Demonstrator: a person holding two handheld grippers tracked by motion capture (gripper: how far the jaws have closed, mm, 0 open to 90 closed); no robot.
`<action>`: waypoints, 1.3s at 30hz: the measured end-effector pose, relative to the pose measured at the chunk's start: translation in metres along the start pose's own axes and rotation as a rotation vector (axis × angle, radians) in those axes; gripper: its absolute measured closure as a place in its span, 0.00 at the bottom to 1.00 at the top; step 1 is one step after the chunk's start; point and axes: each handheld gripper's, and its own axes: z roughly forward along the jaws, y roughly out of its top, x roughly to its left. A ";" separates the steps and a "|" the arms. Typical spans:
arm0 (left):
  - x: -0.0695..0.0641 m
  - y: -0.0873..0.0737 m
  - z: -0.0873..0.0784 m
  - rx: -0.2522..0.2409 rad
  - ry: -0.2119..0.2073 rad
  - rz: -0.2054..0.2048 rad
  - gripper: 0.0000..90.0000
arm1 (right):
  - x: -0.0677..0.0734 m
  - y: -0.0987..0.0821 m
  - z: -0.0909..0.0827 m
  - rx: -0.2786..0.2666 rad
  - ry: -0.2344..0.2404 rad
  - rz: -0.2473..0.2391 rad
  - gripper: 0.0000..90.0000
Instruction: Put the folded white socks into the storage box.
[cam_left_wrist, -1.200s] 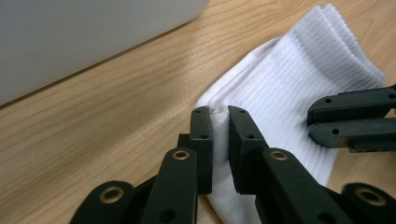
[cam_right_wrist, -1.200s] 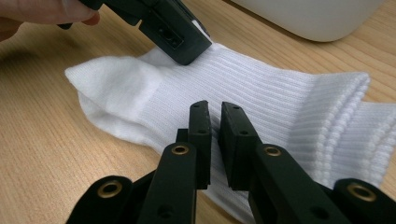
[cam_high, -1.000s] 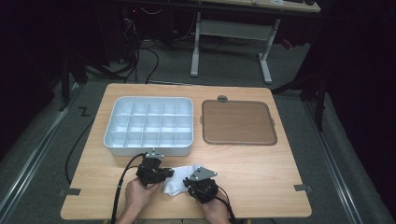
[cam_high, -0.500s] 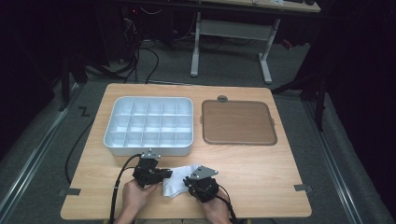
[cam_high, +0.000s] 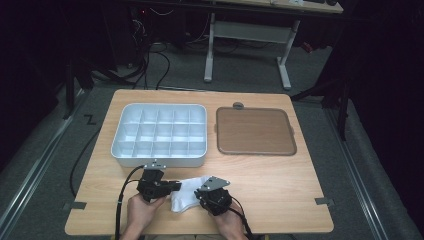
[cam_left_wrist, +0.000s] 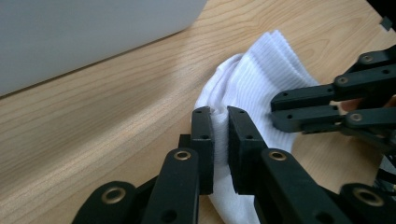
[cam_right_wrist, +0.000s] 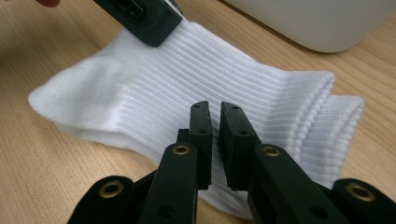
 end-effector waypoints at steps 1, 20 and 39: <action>0.000 0.000 -0.001 -0.001 -0.002 -0.005 0.91 | 0.001 0.000 0.001 0.004 0.004 0.004 0.94; -0.013 0.011 -0.012 -0.015 -0.072 -0.042 0.91 | 0.003 0.011 0.014 0.026 0.036 -0.044 0.96; -0.016 0.018 -0.011 -0.056 -0.086 -0.063 0.92 | 0.013 0.023 0.027 0.031 0.111 -0.061 0.97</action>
